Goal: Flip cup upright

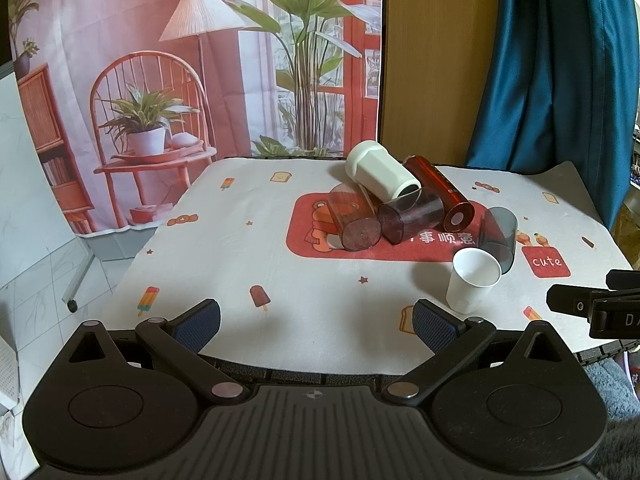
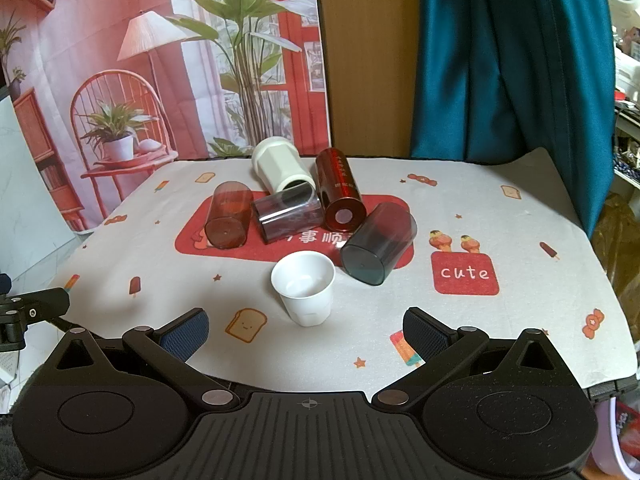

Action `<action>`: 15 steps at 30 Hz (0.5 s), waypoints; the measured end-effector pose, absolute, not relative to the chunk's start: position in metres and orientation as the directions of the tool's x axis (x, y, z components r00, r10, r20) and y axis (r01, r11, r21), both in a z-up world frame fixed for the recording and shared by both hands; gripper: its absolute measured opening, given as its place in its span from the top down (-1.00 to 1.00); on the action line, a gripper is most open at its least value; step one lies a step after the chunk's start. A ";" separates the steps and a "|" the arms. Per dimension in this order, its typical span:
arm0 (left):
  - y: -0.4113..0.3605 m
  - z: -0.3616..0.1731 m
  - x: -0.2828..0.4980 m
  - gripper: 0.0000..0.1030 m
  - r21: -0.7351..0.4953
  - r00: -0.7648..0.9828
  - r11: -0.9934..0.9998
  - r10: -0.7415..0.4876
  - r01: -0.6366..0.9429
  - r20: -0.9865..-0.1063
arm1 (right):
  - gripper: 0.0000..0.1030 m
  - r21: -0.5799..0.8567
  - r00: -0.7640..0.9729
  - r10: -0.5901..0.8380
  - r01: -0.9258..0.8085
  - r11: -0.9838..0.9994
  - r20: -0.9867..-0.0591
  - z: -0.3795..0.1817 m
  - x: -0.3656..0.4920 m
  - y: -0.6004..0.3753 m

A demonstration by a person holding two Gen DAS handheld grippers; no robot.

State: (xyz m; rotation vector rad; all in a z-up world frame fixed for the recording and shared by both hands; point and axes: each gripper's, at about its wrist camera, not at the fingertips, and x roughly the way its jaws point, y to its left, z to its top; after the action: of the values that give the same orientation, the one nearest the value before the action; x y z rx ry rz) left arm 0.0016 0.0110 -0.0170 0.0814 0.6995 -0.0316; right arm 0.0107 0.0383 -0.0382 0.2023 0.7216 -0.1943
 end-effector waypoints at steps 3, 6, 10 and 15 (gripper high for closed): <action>0.011 -0.017 0.002 -1.00 0.064 0.765 0.996 -0.002 0.056 -0.645 | -0.99 0.116 0.734 -0.106 0.245 0.963 -0.670 -0.038 0.011 0.038; 0.011 -0.017 0.002 -1.00 0.064 0.764 0.996 -0.002 0.056 -0.645 | -0.99 0.116 0.735 -0.106 0.245 0.963 -0.670 -0.038 0.011 0.038; 0.011 -0.018 0.002 -1.00 0.063 0.764 0.997 -0.001 0.054 -0.646 | -0.99 0.116 0.735 -0.105 0.244 0.963 -0.670 -0.038 0.011 0.038; 0.011 -0.018 0.002 -1.00 0.062 0.763 0.997 0.000 0.052 -0.647 | -0.99 0.116 0.734 -0.107 0.246 0.962 -0.670 -0.038 0.011 0.037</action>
State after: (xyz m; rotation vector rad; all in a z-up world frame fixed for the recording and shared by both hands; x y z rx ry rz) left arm 0.0017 0.0114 -0.0182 0.0776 0.7028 -0.0280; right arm 0.0105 0.0374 -0.0384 0.2029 0.7212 -0.1958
